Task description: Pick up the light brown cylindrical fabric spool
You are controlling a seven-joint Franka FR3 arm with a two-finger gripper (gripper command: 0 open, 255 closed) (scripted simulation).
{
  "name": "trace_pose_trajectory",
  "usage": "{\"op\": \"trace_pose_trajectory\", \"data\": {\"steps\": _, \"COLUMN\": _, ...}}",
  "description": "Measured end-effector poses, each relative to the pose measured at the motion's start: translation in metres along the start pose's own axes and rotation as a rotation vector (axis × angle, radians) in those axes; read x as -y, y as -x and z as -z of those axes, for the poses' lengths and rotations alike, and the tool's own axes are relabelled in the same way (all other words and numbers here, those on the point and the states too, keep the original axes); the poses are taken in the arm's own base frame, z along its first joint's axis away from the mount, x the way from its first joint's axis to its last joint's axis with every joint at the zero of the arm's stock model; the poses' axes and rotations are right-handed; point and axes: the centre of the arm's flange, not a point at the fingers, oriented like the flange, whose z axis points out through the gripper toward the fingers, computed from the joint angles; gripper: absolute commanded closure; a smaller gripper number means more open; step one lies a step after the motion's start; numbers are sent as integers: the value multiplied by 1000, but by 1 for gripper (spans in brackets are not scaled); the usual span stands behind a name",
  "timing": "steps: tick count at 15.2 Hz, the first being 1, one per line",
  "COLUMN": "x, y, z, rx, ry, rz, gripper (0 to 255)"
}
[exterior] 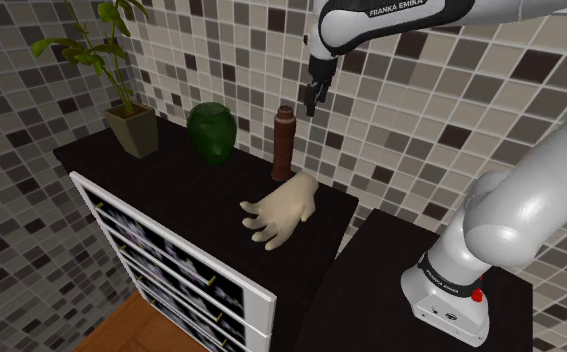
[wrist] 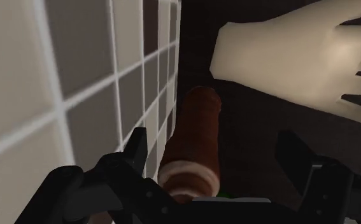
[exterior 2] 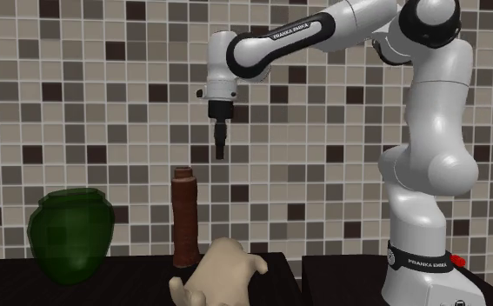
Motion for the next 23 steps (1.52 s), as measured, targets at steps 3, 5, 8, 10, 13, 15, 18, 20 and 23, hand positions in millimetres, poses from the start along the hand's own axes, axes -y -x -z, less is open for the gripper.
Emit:
{"op": "trace_pose_trajectory", "data": {"steps": 3, "x": -8, "y": -32, "z": -19, "rx": 10, "ry": 21, "rz": 63, "gripper": 0}}
{"op": "trace_pose_trajectory", "data": {"steps": 5, "x": -7, "y": -54, "z": -27, "rx": 25, "ry": 26, "rz": 112, "gripper": 0}}
{"op": "trace_pose_trajectory", "data": {"steps": 8, "x": -4, "y": -74, "z": -42, "rx": 25, "ry": 40, "rz": 149, "gripper": 0}}
{"op": "trace_pose_trajectory", "data": {"steps": 10, "x": -3, "y": -78, "z": -49, "rx": 7, "ry": 47, "rz": 158, "gripper": 0}}
{"op": "trace_pose_trajectory", "data": {"steps": 13, "x": 0, "y": -79, "z": -65, "rx": 2, "ry": 51, "rz": 160, "gripper": 0}}
{"op": "trace_pose_trajectory", "data": {"steps": 15, "x": 1, "y": -79, "z": -73, "rx": 4, "ry": 51, "rz": 158, "gripper": 255}}
{"op": "trace_pose_trajectory", "data": {"steps": 18, "x": -4, "y": -77, "z": -79, "rx": 12, "ry": 52, "rz": 145, "gripper": 255}}
{"op": "trace_pose_trajectory", "data": {"steps": 20, "x": -5, "y": -77, "z": -79, "rx": 13, "ry": 52, "rz": 143, "gripper": 255}}
{"op": "trace_pose_trajectory", "data": {"steps": 23, "x": -4, "y": -77, "z": -79, "rx": 13, "ry": 53, "rz": 142, "gripper": 255}}
